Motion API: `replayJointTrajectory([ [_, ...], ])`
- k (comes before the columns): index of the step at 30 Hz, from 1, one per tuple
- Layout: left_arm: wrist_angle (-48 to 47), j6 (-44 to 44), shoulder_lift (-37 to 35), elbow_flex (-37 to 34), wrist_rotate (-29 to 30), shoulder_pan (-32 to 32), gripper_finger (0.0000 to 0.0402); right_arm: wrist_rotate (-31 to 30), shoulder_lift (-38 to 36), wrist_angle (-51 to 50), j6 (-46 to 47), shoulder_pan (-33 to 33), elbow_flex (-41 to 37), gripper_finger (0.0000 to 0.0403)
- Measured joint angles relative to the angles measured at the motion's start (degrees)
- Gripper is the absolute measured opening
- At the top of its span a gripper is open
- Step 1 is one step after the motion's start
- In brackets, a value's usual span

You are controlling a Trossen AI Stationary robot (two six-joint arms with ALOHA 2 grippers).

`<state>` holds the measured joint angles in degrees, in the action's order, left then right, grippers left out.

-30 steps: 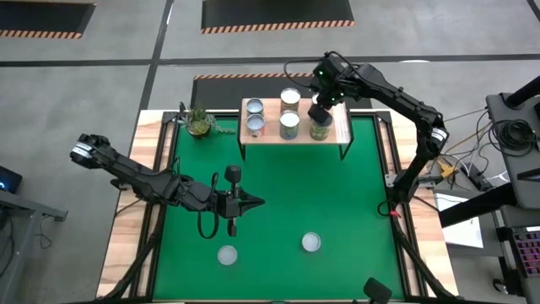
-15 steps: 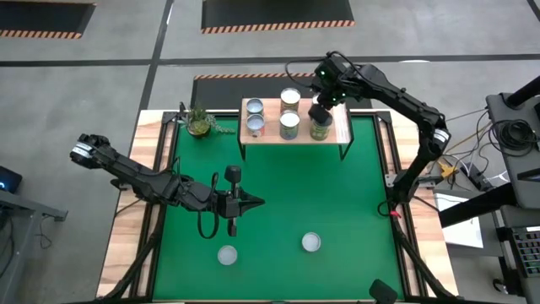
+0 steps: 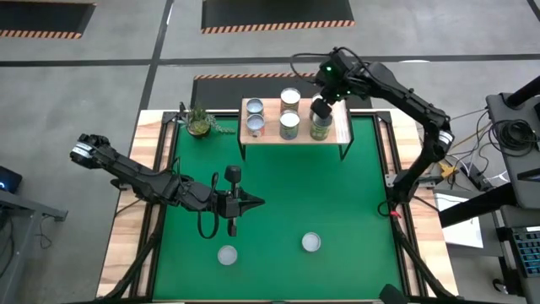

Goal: Pick and place cans onto a shelf
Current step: Put the canned mushroom on the shelf

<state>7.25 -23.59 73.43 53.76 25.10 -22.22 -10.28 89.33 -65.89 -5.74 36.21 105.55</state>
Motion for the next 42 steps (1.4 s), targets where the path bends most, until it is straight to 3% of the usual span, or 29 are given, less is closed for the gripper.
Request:
replayJointTrajectory([
  [6, 0.0, 0.0, -0.01, 0.0, -0.01, -0.02, 0.0, 3.96, -4.96, 1.11, 1.48, -2.87, -0.46, 0.0009],
  [12, 0.02, 0.02, 0.0, 0.0, 0.0, 0.0, 0.0, 4.59, -11.95, 3.9, 4.04, -10.08, -6.51, 0.0009],
  [27, 0.14, 5.29, 0.0, 0.0, -0.02, 0.0, 0.0, 4.28, -30.77, 14.25, 18.6, -41.65, -30.27, 0.0009],
  [34, 0.4, 7.65, 0.0, 0.0, -0.02, -0.01, 0.0, 4.29, -32.85, 19.15, 24.6, -55.31, -38.97, 0.0009],
  [42, 0.7, 11.58, 0.0, 0.0, -0.15, 0.0, 0.0, 4.28, -29.94, 23.6, 33.48, -64.44, -46.82, 0.0009],
])
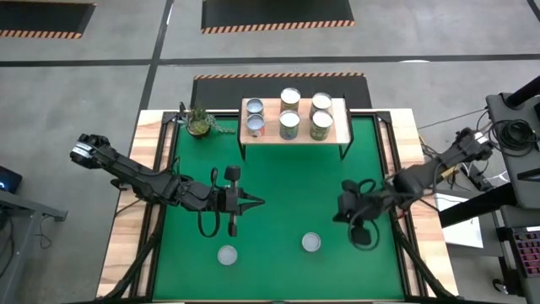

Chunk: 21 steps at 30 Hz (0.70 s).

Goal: Pick and place cans onto a shelf
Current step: Put the canned mushroom on the shelf

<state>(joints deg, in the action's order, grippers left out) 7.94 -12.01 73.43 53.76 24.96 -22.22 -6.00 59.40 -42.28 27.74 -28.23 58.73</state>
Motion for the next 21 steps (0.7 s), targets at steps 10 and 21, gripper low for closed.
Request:
replayJointTrajectory([
  [10, 0.52, 5.09, 0.0, 0.01, -0.03, 0.0, 0.0, -0.13, 5.64, 15.7, 0.28, -7.89, -10.27, 0.0009],
  [21, 1.05, 7.21, 0.0, 0.02, -0.05, -0.02, 0.0, -2.83, 12.68, 24.27, -1.79, -9.0, -15.16, 0.0014],
])
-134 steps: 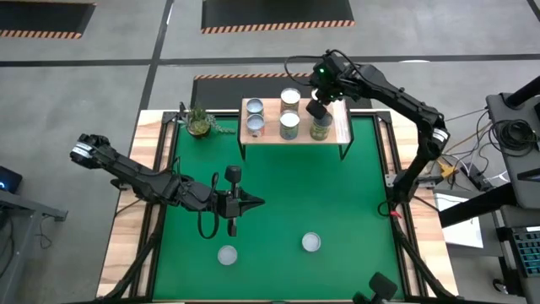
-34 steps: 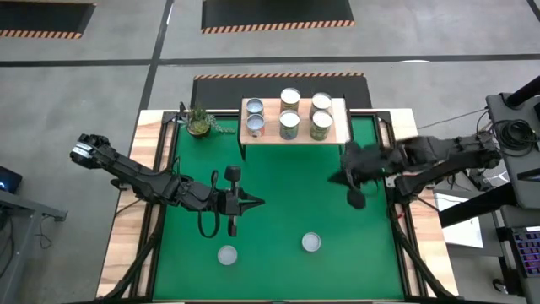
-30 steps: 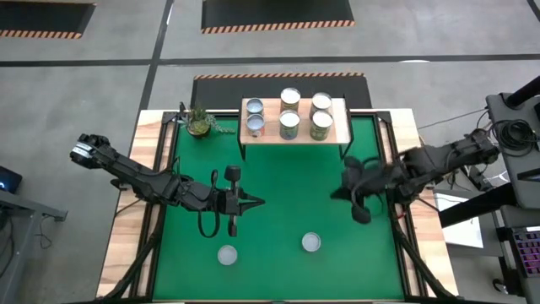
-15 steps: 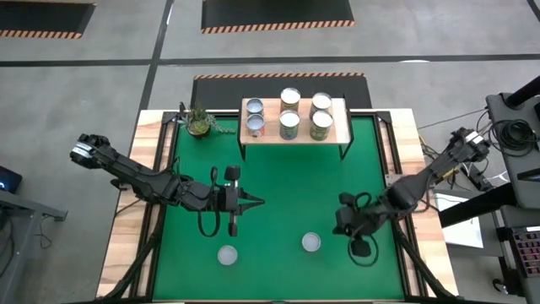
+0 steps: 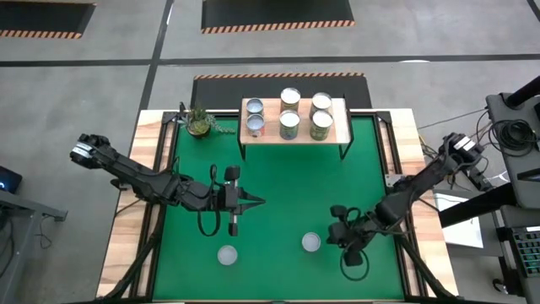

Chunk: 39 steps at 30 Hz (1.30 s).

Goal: Pick and place cans onto a shelf
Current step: Put the canned mushroom on the shelf

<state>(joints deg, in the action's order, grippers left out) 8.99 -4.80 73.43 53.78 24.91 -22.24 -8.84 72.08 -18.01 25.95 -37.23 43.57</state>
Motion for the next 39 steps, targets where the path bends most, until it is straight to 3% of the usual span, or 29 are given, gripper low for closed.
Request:
replayJointTrajectory([
  [7, 0.81, -0.05, 1.45, 0.0, 0.0, -0.04, 0.0, -0.24, 1.63, 0.78, 1.17, 0.11, 0.0, 0.007],
  [14, 1.57, -0.33, 2.08, 0.0, 0.0, -0.04, 0.0, -0.37, 2.39, 0.95, 2.04, 0.09, 0.0, 0.0176],
  [20, 1.73, -0.44, 2.08, 0.11, 0.0, -0.04, 0.0, -3.53, 8.07, 1.42, 0.92, 0.11, 0.0, 0.0271],
  [26, 1.73, -0.46, 2.08, 0.11, 0.0, -0.04, 0.0, -3.2, 14.0, 7.78, -0.65, 0.13, 0.0, 0.0332],
  [32, 1.69, -0.46, 2.08, 0.11, 0.0, -0.05, 0.0, -3.21, 16.52, 14.03, -3.66, 1.93, 0.02, 0.0341],
  [39, 1.66, -0.81, 2.08, 0.11, 0.0, -0.04, 0.0, -1.25, 17.34, 16.28, -5.85, 3.75, 0.04, 0.028],
])
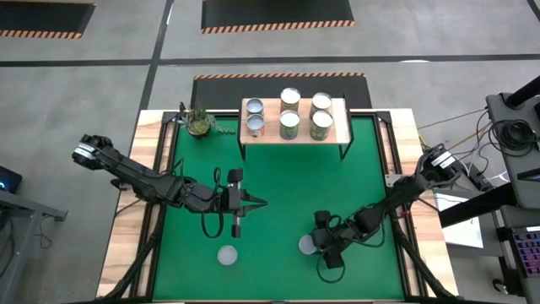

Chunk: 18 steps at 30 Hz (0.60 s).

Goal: Pick and place cans onto a shelf
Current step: Put the canned mushroom on the shelf

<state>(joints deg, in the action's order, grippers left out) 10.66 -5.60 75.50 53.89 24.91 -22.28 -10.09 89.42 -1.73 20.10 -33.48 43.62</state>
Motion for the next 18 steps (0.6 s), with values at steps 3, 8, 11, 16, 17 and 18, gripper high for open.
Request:
replayJointTrajectory([
  [3, -0.02, -0.13, 0.0, 0.0, 0.0, 0.0, 0.0, 0.03, -0.09, 0.32, -0.6, 0.05, 0.0, 0.0246],
  [8, -0.04, -0.13, 0.0, 0.0, 0.0, 0.0, 0.0, 0.02, -2.42, -0.92, -0.72, 0.27, 0.0, 0.022],
  [11, -0.04, -0.6, 0.0, 0.0, 0.0, 0.0, 0.0, -0.02, -5.42, -2.8, -0.72, 0.59, 0.0, 0.0218],
  [16, -0.02, -1.4, -0.02, 0.0, 0.0, 0.0, 0.0, -0.49, -13.54, -8.34, -0.66, 2.48, 0.0, 0.0218],
  [17, -0.02, -1.47, -0.02, 0.0, 0.0, 0.0, 0.0, -0.6, -15.3, -9.54, -0.66, 2.92, 0.0, 0.0218],
  [18, -0.02, -1.72, -0.02, 0.0, 0.0, 0.0, 0.0, -1.04, -16.88, -10.6, -0.66, 3.26, 0.0, 0.0218],
])
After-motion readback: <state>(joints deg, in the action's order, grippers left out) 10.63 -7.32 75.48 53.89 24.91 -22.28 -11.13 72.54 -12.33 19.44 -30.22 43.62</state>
